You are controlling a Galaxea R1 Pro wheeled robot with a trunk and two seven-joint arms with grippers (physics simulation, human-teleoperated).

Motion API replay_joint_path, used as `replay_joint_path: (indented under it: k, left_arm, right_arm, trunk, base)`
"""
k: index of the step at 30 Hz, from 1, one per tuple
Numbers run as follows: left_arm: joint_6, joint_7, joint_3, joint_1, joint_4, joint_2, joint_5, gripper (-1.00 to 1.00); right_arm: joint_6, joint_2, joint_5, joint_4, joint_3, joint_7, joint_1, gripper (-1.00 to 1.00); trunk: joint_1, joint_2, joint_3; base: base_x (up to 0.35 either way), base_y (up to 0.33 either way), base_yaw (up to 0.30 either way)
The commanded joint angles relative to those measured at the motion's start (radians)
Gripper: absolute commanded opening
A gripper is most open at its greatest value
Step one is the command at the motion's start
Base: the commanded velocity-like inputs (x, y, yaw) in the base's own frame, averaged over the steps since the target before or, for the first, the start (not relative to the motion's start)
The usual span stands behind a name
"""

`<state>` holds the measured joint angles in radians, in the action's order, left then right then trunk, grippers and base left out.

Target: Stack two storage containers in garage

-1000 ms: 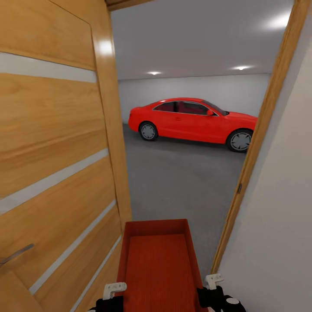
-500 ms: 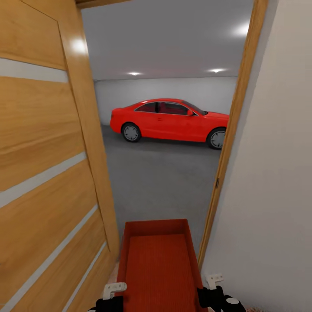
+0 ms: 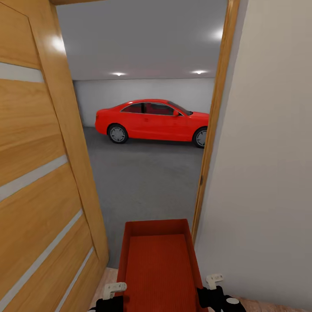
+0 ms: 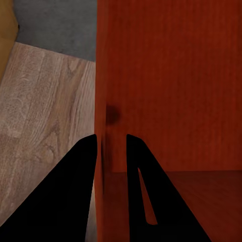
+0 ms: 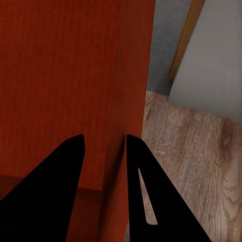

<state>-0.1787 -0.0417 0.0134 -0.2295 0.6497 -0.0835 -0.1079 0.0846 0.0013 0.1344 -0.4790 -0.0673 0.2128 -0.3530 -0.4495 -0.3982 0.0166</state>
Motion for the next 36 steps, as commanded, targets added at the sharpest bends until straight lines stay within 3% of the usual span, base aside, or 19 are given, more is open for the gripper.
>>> replay_joint_path:
  k: [1,14,36]
  left_arm:
    - [0.079,0.051,-0.087,-0.001,0.004,0.026,0.002,-1.0]
    - [0.079,0.051,-0.087,-0.001,0.004,0.026,0.002,-1.0]
    - [0.079,0.051,-0.088,-0.001,0.004,0.027,0.002,-1.0]
  right_arm:
    - [0.006,0.0,0.007,0.0,-0.002,0.057,0.0,-1.0]
    - [0.004,0.0,0.007,0.0,-0.002,0.057,0.0,-1.0]
    - [0.006,0.0,0.007,0.0,-0.002,0.057,0.0,-1.0]
  trunk:
    - [-0.001,-0.002,0.002]
    - [-0.001,-0.002,0.002]
    - [-0.001,-0.002,0.002]
  base:
    - [0.0,0.0,-0.003]
    - [0.012,0.003,0.0]
    - [0.263,0.145,0.0]
